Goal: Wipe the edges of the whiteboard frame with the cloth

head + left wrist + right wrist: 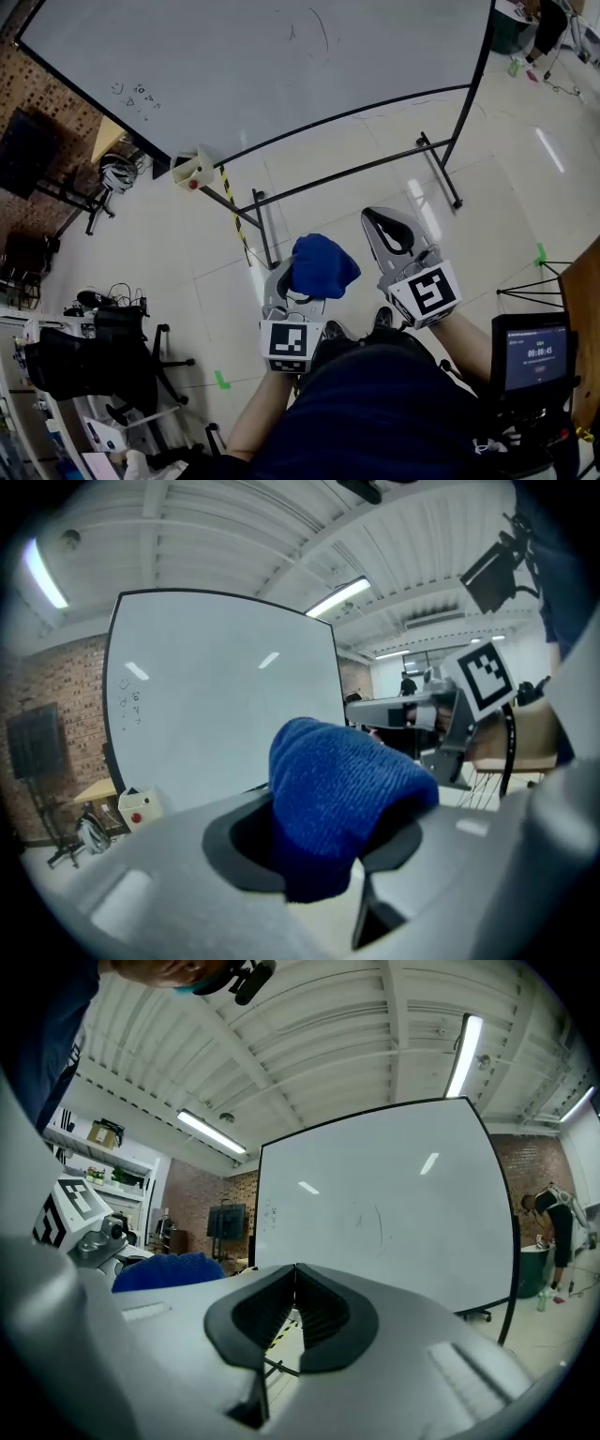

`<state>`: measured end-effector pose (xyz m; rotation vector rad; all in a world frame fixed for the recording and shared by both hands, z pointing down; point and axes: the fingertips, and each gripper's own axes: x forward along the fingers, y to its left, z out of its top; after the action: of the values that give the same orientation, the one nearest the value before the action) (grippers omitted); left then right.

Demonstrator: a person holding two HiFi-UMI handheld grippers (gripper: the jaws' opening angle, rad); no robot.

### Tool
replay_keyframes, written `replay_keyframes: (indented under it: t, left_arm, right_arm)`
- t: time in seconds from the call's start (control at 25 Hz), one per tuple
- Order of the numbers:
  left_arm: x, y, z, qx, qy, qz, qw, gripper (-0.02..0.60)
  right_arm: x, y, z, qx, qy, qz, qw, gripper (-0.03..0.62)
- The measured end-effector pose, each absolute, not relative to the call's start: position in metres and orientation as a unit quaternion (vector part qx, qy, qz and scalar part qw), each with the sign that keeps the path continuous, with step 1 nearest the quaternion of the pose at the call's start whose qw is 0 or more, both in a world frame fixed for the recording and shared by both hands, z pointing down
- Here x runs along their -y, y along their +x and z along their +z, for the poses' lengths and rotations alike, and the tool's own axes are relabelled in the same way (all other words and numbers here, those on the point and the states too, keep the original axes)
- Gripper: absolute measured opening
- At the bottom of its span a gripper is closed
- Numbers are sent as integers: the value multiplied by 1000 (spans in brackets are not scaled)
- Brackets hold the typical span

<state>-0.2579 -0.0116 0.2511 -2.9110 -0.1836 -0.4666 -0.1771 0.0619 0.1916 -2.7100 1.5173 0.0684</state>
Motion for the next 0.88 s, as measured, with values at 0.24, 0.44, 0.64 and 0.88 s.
replay_keyframes:
  t: [0.24,0.44,0.64,0.88]
  left_arm:
    - [29,-272,247,53,-983,-150,92,176]
    - [50,-278,245,41,-987,-126,86,177]
    - [61,-286,249,46,-988,-130,63,176]
    - [60,-282,258,60,-989,-125,58,176]
  right_arm:
    - [-47,-188,196,-494,-869,25,7,11]
    - [-36,-189,194,-491,-871,24,-5,11]
    - [-23,-194,192,-487,-873,24,-7,11]
    - [-24,-191,194,-480,-877,28,-11,11]
